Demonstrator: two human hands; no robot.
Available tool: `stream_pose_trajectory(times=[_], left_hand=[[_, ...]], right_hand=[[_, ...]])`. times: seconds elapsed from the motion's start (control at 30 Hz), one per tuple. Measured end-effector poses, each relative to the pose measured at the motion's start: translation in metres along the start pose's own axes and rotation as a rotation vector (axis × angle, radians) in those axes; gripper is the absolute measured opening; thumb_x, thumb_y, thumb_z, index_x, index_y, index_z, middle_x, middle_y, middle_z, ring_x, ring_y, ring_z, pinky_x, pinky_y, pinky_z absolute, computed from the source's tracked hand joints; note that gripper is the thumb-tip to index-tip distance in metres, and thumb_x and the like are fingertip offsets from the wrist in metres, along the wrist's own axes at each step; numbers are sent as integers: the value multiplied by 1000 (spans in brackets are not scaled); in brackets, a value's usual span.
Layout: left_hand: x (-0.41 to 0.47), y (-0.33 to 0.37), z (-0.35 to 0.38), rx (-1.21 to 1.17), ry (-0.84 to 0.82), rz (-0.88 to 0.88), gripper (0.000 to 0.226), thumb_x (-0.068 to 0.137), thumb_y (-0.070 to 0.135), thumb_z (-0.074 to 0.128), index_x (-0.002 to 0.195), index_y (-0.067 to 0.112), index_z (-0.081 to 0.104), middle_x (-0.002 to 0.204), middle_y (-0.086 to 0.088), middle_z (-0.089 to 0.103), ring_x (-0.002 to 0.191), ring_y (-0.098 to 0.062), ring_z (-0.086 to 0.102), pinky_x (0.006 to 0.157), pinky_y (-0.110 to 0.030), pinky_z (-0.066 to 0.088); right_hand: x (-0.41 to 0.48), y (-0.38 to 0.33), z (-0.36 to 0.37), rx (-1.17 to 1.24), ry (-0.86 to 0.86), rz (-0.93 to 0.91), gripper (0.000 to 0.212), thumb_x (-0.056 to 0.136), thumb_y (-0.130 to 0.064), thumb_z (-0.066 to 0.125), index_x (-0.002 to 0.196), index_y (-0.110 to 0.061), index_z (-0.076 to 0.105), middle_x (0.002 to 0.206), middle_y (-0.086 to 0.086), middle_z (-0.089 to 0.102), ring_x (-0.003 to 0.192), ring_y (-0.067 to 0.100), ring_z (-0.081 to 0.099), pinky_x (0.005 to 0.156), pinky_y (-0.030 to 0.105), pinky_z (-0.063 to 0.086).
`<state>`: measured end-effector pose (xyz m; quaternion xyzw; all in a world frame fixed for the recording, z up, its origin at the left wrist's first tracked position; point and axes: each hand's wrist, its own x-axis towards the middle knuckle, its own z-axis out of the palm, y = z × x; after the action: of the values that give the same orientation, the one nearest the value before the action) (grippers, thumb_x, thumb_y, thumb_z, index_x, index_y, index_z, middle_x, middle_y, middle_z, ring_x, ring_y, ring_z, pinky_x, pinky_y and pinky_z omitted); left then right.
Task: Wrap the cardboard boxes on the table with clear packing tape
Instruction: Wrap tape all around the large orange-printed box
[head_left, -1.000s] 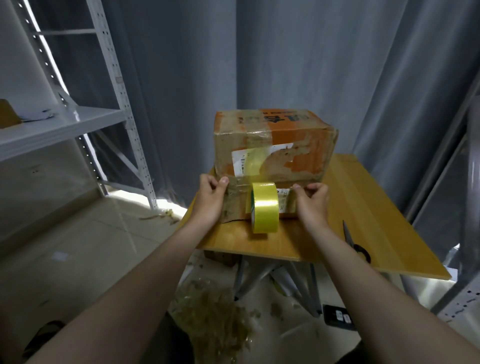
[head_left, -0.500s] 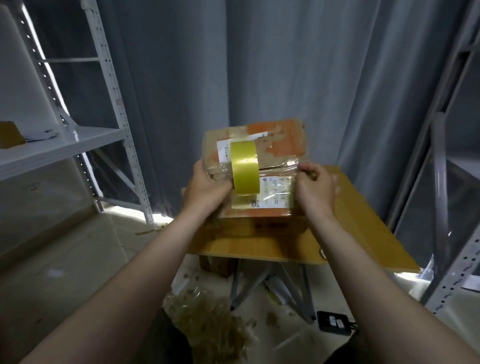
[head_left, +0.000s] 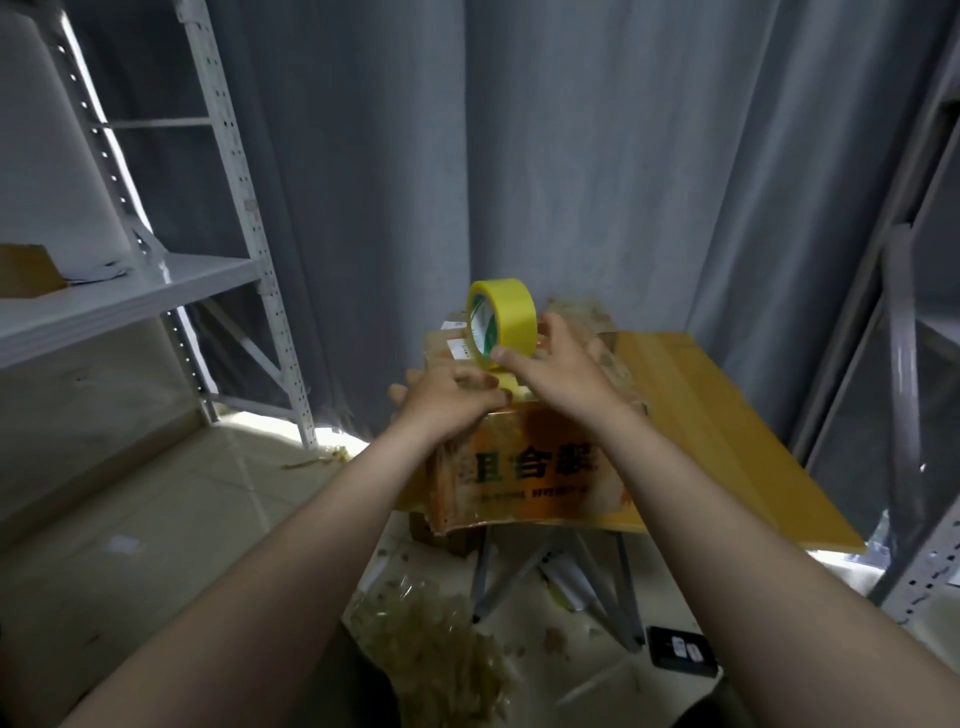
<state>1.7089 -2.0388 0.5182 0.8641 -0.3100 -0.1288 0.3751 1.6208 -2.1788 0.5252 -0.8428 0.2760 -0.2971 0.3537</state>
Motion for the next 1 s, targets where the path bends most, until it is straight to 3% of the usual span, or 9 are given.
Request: stream_pose_trajectory(times=[0.1, 0.2, 0.33, 0.43, 0.57, 0.67, 0.77, 0.9, 1.0], left_hand=[[-3, -4, -7, 32, -86, 50, 50, 78, 68, 76, 124, 49, 68, 160, -14, 31, 152, -37, 13, 120, -42, 19], [-2, -10, -14, 182, -146, 153, 81, 69, 67, 83, 140, 40, 57, 167, -5, 8, 156, -30, 2, 124, -48, 19], [6, -22, -5, 144, -32, 230, 96, 66, 62, 88, 143, 22, 47, 148, 1, 42, 137, -18, 42, 103, -34, 43], [9, -24, 0, 129, 29, 268, 107, 64, 64, 89, 150, 22, 41, 143, 3, 47, 137, -17, 41, 103, -34, 43], [15, -26, 0, 112, 35, 261, 111, 59, 69, 88, 150, 27, 42, 138, 6, 47, 135, -19, 46, 107, -46, 48], [25, -27, 3, 122, 51, 243, 115, 53, 76, 86, 148, 26, 47, 145, 0, 47, 133, -21, 49, 108, -48, 48], [36, -25, 7, 117, 78, 233, 124, 43, 83, 80, 148, 26, 49, 146, -1, 47, 133, -23, 50, 108, -50, 47], [49, -25, 11, 91, 100, 253, 127, 34, 88, 75, 144, 29, 54, 144, 1, 51, 131, -22, 53, 108, -49, 48], [54, -26, 13, 69, 85, 291, 112, 39, 83, 78, 137, 30, 60, 137, 3, 55, 127, -18, 54, 106, -44, 49]], right_hand=[[15, -16, 11, 326, -5, 134, 75, 75, -51, 81, 135, -15, 54, 115, 0, 70, 117, 23, 63, 103, 39, 47], [28, -6, 24, 292, -2, 85, 42, 68, -55, 77, 93, -22, 69, 82, -7, 70, 85, 20, 67, 90, 55, 58], [31, -3, 27, 351, -26, 5, 19, 94, -32, 74, 86, -24, 59, 72, -13, 63, 66, 5, 60, 63, 30, 47], [24, -8, 25, 399, -32, -75, 21, 100, -23, 67, 84, -21, 55, 53, -21, 58, 49, -7, 53, 52, 17, 39], [12, -8, 22, 548, 69, -158, 16, 102, -21, 64, 87, -21, 59, 63, -16, 66, 60, -4, 59, 62, 23, 47], [0, -2, 19, 716, 150, -148, 19, 105, -22, 60, 87, -18, 60, 62, -15, 65, 59, -2, 58, 59, 19, 45], [-14, 2, 19, 876, 192, -143, 27, 100, -36, 62, 80, -19, 58, 66, -6, 60, 61, 9, 54, 59, 28, 44], [-18, -6, 15, 771, 205, -81, 31, 104, -34, 60, 77, -19, 61, 63, -8, 61, 59, 8, 56, 60, 28, 45], [-18, -14, 9, 587, 185, -73, 31, 103, -38, 60, 82, -17, 66, 67, -8, 64, 58, 2, 58, 58, 21, 45]])
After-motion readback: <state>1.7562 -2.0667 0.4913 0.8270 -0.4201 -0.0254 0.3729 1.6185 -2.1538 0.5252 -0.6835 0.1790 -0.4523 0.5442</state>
